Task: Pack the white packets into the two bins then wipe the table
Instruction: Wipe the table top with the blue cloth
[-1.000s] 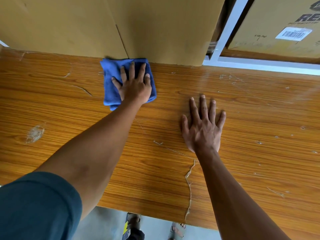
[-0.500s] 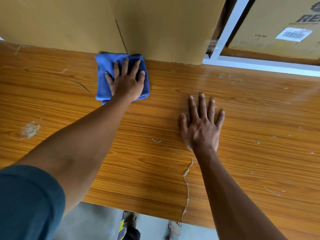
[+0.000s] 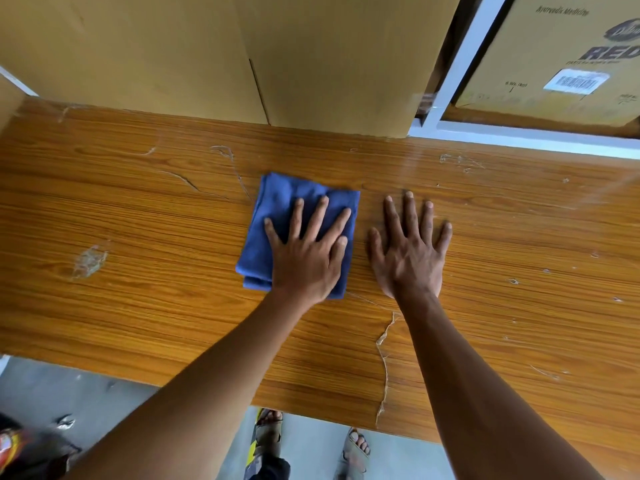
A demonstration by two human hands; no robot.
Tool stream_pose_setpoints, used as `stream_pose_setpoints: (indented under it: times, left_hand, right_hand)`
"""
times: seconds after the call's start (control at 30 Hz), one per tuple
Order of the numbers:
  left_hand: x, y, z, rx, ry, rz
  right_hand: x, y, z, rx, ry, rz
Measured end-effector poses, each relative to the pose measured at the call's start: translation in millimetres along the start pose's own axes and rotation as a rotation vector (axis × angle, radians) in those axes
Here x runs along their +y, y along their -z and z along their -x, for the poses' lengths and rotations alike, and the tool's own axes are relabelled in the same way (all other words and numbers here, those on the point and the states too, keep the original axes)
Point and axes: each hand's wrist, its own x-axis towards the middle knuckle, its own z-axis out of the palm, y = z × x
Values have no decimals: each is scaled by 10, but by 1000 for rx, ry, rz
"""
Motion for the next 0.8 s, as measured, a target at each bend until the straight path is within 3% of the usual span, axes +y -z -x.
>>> stream_pose_setpoints:
  times: [0.1, 0.4, 0.63, 0.8]
  left_hand:
    - [8, 24, 50, -39, 34, 19]
    - [-98, 163, -1303, -108, 60, 17]
    - [-78, 89, 127, -70, -8, -6]
    - [-37, 74, -296, -63, 4, 12]
  right_hand:
    - [-3, 4, -4, 1, 0, -4]
    - [13, -38, -16, 10, 6, 1]
    - [7, -14, 1, 2, 9, -10]
    - [1, -22, -5, 0, 6, -5]
